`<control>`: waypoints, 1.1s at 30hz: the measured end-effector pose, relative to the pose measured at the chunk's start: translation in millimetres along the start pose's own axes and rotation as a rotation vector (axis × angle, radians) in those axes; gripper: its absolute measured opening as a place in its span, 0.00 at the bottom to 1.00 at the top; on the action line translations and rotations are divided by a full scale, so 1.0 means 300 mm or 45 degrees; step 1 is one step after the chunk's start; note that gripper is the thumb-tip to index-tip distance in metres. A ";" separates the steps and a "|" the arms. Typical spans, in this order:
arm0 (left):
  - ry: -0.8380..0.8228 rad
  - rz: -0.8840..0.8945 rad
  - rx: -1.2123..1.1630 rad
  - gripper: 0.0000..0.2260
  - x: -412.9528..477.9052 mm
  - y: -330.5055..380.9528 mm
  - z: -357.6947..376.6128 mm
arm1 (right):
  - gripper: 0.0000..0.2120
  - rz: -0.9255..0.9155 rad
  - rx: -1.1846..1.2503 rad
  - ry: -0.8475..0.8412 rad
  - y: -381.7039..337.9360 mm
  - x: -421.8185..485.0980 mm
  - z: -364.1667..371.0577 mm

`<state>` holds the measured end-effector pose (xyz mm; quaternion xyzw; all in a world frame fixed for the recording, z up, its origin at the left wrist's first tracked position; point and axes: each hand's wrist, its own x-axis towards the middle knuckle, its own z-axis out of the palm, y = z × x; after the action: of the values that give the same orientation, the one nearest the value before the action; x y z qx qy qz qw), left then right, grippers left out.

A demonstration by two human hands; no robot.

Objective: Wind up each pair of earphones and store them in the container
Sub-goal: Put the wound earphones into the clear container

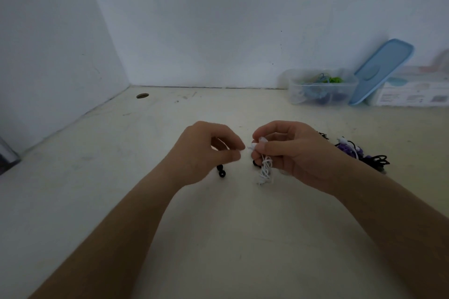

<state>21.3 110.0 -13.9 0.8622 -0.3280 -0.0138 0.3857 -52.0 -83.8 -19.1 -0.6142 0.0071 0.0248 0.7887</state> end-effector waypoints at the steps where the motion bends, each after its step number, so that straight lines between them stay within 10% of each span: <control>1: 0.039 -0.021 -0.128 0.07 -0.002 0.003 0.007 | 0.06 -0.010 0.012 0.008 -0.001 -0.002 0.000; 12: 0.086 -0.314 -1.047 0.09 -0.003 0.028 0.040 | 0.10 -0.198 0.030 0.060 0.001 0.006 0.003; 33: 0.055 -0.258 -1.154 0.11 -0.006 0.034 0.040 | 0.15 -0.283 -0.174 0.093 0.006 0.010 -0.008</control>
<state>11.0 98.2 -15.8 0.6346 -0.1948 -0.1754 0.7270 -49.1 -85.6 -21.7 -0.6641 -0.0339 -0.0847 0.7421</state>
